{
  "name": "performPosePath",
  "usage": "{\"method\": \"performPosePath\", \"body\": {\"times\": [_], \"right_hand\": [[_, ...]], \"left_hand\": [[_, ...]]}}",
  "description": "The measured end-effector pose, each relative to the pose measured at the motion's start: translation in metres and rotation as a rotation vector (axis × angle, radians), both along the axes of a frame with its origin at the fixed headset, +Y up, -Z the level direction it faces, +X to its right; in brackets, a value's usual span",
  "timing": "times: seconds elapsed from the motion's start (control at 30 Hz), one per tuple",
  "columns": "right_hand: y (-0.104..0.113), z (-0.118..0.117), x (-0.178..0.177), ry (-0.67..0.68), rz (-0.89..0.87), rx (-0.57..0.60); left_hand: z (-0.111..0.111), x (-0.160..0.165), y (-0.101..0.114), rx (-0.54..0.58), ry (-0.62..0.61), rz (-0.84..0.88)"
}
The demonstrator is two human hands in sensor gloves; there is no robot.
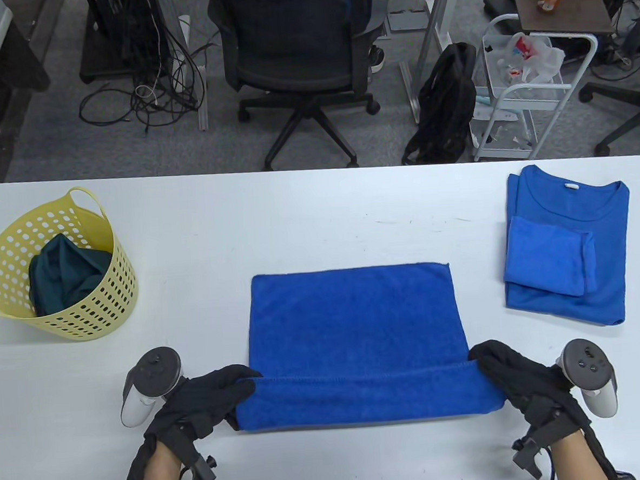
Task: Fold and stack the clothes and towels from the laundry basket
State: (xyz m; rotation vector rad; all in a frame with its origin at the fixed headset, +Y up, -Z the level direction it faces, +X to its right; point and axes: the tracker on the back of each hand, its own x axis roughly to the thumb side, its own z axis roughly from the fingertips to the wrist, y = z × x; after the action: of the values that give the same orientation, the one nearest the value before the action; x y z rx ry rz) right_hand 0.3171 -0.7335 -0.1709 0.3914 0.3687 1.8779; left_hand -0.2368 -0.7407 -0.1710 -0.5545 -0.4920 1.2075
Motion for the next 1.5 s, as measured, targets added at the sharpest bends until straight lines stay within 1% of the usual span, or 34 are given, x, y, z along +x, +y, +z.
{"method": "performPosePath", "body": {"times": [0.07, 0.1, 0.13, 0.17, 0.2, 0.23, 0.27, 0.3, 0.37, 0.43, 0.47, 0.53, 0.6, 0.67, 0.73, 0.8, 0.83, 0.87, 0.9, 0.93, 1.03, 1.1, 1.13, 1.17, 1.2, 1.23, 1.27, 1.3, 1.33, 1.37, 1.4, 1.43, 1.47, 1.5], "right_hand": [[0.015, 0.009, 0.002, 0.001, 0.025, 0.016], [0.023, 0.012, 0.001, -0.023, 0.108, 0.034], [0.027, 0.011, 0.000, -0.040, 0.170, 0.048], [0.032, 0.009, -0.003, -0.085, 0.297, 0.064], [0.037, 0.004, -0.008, -0.131, 0.421, 0.079], [0.040, -0.002, -0.013, -0.152, 0.496, 0.101], [0.046, -0.013, -0.021, -0.181, 0.590, 0.120], [0.050, -0.020, -0.027, -0.192, 0.641, 0.118], [0.055, -0.045, -0.042, -0.217, 0.797, 0.117], [0.048, -0.082, -0.058, -0.228, 0.955, 0.084], [0.041, -0.095, -0.063, -0.230, 1.003, 0.056], [0.021, -0.126, -0.074, -0.214, 1.089, 0.004], [-0.002, -0.149, -0.080, -0.216, 1.111, -0.040], [-0.021, -0.162, -0.083, -0.232, 1.107, -0.085], [-0.035, -0.170, -0.083, -0.241, 1.130, -0.119], [-0.039, -0.174, -0.081, -0.274, 1.187, -0.019], [-0.042, -0.175, -0.079, -0.268, 1.200, -0.042], [-0.044, -0.174, -0.077, -0.279, 1.206, -0.040], [-0.045, -0.173, -0.074, -0.325, 1.190, 0.027], [-0.047, -0.172, -0.072, -0.345, 1.162, 0.034], [-0.045, -0.166, -0.063, -0.353, 1.108, 0.007], [-0.033, -0.155, -0.055, -0.351, 1.028, -0.020], [-0.023, -0.146, -0.052, -0.359, 1.002, 0.006], [-0.012, -0.133, -0.048, -0.374, 1.024, 0.049], [-0.007, -0.123, -0.046, -0.373, 1.053, 0.027], [-0.006, -0.119, -0.046, -0.360, 1.062, -0.003], [-0.006, -0.110, -0.046, -0.308, 1.057, -0.110], [-0.007, -0.106, -0.047, -0.280, 1.041, -0.180], [-0.011, -0.099, -0.050, -0.248, 1.026, -0.264], [-0.017, -0.093, -0.055, -0.229, 1.059, -0.291], [-0.026, -0.088, -0.063, -0.217, 1.138, -0.288], [-0.029, -0.086, -0.067, -0.218, 1.178, -0.278], [-0.032, -0.082, -0.079, -0.257, 1.298, -0.197], [-0.032, -0.080, -0.085, -0.272, 1.252, -0.186]], "left_hand": [[0.006, -0.002, 0.013, 0.042, -0.004, -0.064], [0.008, -0.004, 0.018, 0.063, 0.047, -0.129], [0.008, -0.005, 0.021, 0.078, 0.093, -0.174], [0.005, -0.005, 0.026, 0.111, 0.169, -0.286], [0.000, -0.004, 0.029, 0.150, 0.223, -0.397], [-0.007, -0.002, 0.033, 0.185, 0.256, -0.482], [-0.015, 0.003, 0.038, 0.189, 0.272, -0.569], [-0.021, 0.007, 0.040, 0.181, 0.284, -0.614], [-0.041, 0.016, 0.044, 0.188, 0.349, -0.711], [-0.069, 0.025, 0.039, 0.174, 0.404, -0.840], [-0.081, 0.028, 0.033, 0.151, 0.414, -0.884], [-0.104, 0.034, 0.015, 0.086, 0.445, -0.972], [-0.122, 0.037, -0.005, 0.036, 0.453, -1.045], [-0.132, 0.039, -0.020, 0.009, 0.464, -1.110], [-0.138, 0.042, -0.030, 0.018, 0.456, -1.169], [-0.142, 0.044, -0.035, 0.059, 0.463, -1.217], [-0.143, 0.044, -0.038, 0.054, 0.440, -1.239], [-0.143, 0.043, -0.039, 0.060, 0.449, -1.244], [-0.143, 0.043, -0.042, 0.076, 0.487, -1.250], [-0.143, 0.042, -0.043, 0.094, 0.517, -1.247], [-0.140, 0.035, -0.042, 0.121, 0.551, -1.230], [-0.132, 0.026, -0.035, 0.144, 0.604, -1.157], [-0.124, 0.021, -0.028, 0.151, 0.629, -1.086], [-0.113, 0.016, -0.021, 0.178, 0.637, -1.033], [-0.103, 0.013, -0.013, 0.224, 0.640, -1.010], [-0.096, 0.011, -0.008, 0.252, 0.640, -1.000], [-0.084, 0.009, -0.002, 0.285, 0.646, -0.989], [-0.077, 0.008, 0.002, 0.300, 0.648, -0.981], [-0.064, 0.007, 0.006, 0.322, 0.647, -0.965], [-0.055, 0.007, 0.008, 0.338, 0.651, -0.945], [-0.045, 0.006, 0.007, 0.351, 0.654, -0.916], [-0.039, 0.006, 0.006, 0.355, 0.652, -0.895], [-0.032, 0.004, 0.003, 0.355, 0.643, -0.870], [-0.026, 0.002, -0.001, 0.351, 0.643, -0.860]]}}
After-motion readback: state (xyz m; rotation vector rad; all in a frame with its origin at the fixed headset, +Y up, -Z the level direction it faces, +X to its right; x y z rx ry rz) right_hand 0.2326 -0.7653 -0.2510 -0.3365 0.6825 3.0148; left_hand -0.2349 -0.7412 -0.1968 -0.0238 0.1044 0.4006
